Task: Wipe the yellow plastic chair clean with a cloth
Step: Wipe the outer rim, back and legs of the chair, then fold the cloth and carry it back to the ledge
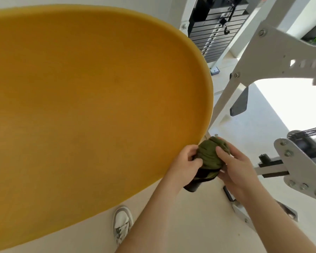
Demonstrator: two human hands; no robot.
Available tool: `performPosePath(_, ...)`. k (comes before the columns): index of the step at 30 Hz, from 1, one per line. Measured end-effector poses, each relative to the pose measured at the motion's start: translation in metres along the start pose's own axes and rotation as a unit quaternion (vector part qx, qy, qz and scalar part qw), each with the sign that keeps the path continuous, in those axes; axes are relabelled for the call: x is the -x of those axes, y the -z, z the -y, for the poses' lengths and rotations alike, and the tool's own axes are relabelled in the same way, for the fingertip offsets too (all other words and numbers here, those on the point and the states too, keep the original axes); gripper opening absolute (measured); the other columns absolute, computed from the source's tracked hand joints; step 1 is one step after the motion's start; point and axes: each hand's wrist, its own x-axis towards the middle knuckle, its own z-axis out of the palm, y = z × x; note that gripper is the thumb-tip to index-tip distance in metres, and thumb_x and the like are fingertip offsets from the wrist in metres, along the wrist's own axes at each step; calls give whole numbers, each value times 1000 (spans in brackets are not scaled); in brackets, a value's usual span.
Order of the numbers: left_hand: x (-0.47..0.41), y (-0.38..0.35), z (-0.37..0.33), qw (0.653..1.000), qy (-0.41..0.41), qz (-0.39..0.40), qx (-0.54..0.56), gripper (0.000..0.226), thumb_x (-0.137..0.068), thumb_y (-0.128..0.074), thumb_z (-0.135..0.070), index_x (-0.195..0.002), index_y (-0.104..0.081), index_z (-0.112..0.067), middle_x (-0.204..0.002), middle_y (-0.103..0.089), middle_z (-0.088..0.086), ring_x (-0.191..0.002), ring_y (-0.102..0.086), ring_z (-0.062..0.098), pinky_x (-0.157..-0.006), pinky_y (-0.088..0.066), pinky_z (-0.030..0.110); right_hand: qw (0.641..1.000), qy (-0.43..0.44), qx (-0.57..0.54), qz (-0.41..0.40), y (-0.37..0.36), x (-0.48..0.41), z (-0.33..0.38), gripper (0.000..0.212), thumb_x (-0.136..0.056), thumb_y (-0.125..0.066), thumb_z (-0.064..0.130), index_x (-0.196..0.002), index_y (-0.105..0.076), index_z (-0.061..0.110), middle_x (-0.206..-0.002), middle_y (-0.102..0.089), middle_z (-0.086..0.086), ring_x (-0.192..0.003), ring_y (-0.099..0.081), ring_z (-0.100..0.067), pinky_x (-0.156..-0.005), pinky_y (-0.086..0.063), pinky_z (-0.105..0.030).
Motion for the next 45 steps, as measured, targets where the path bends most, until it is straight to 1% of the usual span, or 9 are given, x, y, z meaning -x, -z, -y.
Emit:
performPosePath(9,167,-21,25,987,-78,-112,-90,63,-76,-75,-9,-128,-53,-38,-112,-52,-12,-90,-57,1,-80,-52,18,957,-167,-186,150,10,127,-7,49,-102,-36,38,-115,-67,1,-113,-70,-20,-100,-70,-33,-81,-58,-51)
performPosePath(13,233,-35,32,956,-121,-248,-96,10,-92,-61,-27,-89,-69,-24,-73,-62,-12,-69,-56,1,-62,-42,14,953,-162,-150,208,18,178,-14,47,-100,-40,39,-120,-62,3,-117,-69,-19,-107,-68,-32,-86,-58,-46)
performPosePath(17,304,-43,14,934,-145,-317,-78,39,-100,-41,-35,-65,-42,-17,-56,-38,-10,-56,-34,6,-52,-27,20,955,-149,-110,234,29,228,-19,48,-95,-44,47,-126,-60,14,-122,-68,-10,-110,-67,-28,-84,-55,-43)
performPosePath(22,391,-41,-31,933,-163,-321,-27,41,-100,-43,-37,-59,-44,-31,-53,-41,-15,-54,-37,4,-54,-30,18,945,-69,121,296,48,296,-22,48,-81,-75,30,-126,-59,31,-118,-69,-4,-102,-69,-23,-84,-57,-39)
performPosePath(29,482,-31,-85,963,-149,-149,166,31,-87,-56,-39,-74,-61,-11,-67,-49,6,-64,-45,18,-58,-36,31,735,109,609,278,51,366,-41,48,-61,-58,78,-101,-62,52,-101,-48,14,-98,-48,-11,-89,-47,-38)
performPosePath(33,508,-34,-110,961,-123,-70,237,24,-87,-59,-34,-81,-65,-11,-79,-53,13,-73,-49,24,-65,-41,34,814,97,486,303,40,411,-49,42,-59,-68,64,-91,-73,38,-124,-47,19,-121,-39,-6,-107,-34,-35)
performPosePath(38,518,-37,-149,971,-133,30,197,21,-90,-55,-4,-109,-64,-6,-98,-66,13,-89,-62,26,-83,-51,40,954,-19,108,278,30,483,-37,42,-54,-63,27,-86,-67,0,-83,-62,-10,-82,-57,-22,-75,-47,-35)
performPosePath(42,492,-28,-161,973,-162,-96,-130,36,-88,-63,-1,-119,-60,-19,-110,-66,-5,-105,-62,19,-93,-52,38,968,-44,-23,247,53,531,5,58,-65,-78,40,-111,-67,6,-111,-69,-19,-101,-66,-38,-83,-53,-40)
performPosePath(45,476,-28,-131,931,-72,-183,-307,53,-85,-69,-33,-131,-46,-22,-123,-53,-5,-115,-53,19,-97,-47,42,978,2,-44,204,72,555,42,27,-76,-77,27,-98,-74,12,-106,-71,-19,-94,-70,-36,-77,-57,-39)
